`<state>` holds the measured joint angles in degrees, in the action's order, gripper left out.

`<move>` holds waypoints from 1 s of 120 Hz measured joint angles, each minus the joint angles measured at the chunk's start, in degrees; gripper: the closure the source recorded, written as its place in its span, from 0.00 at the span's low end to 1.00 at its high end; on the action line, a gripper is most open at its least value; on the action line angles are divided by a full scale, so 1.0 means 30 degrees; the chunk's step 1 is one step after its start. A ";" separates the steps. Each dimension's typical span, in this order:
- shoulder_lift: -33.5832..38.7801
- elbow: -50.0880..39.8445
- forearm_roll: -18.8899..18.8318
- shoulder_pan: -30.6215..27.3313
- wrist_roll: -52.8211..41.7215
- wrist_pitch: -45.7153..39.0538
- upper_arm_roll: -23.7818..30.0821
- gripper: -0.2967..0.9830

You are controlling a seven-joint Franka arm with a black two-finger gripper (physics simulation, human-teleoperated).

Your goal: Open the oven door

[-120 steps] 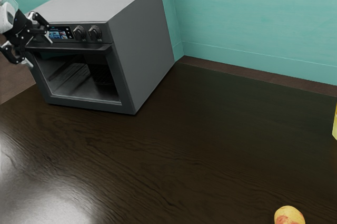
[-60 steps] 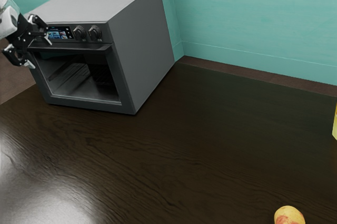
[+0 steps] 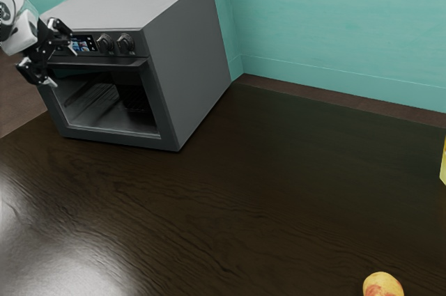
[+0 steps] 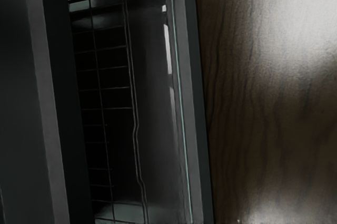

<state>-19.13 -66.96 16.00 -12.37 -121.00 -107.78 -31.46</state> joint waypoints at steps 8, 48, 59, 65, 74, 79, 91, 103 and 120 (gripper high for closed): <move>-0.0201 0.0010 -0.0001 0.0003 0.0042 -0.0102 -0.0021 0.23; -0.0554 0.0337 0.0001 -0.1087 0.0207 -0.0525 0.1046 0.23; -0.0654 0.0347 0.0004 -0.1114 0.0238 -0.0574 0.1085 0.23; -0.0698 0.0343 0.0002 -0.1128 0.0254 -0.0593 0.1090 0.23; -0.0751 0.0341 0.0003 -0.1134 0.0274 -0.0614 0.1089 0.23; -0.0770 0.0340 0.0009 -0.1136 0.0285 -0.0623 0.1096 0.23; -0.0784 0.0323 0.0019 -0.1118 0.0307 -0.0637 0.1104 0.23; -0.0887 0.0258 0.0027 -0.1113 0.0325 -0.0653 0.1099 0.22; -0.0833 0.0130 0.0061 -0.1071 0.0348 -0.0638 0.1083 0.24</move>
<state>-21.63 -66.57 16.18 -15.59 -119.96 -109.70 -28.21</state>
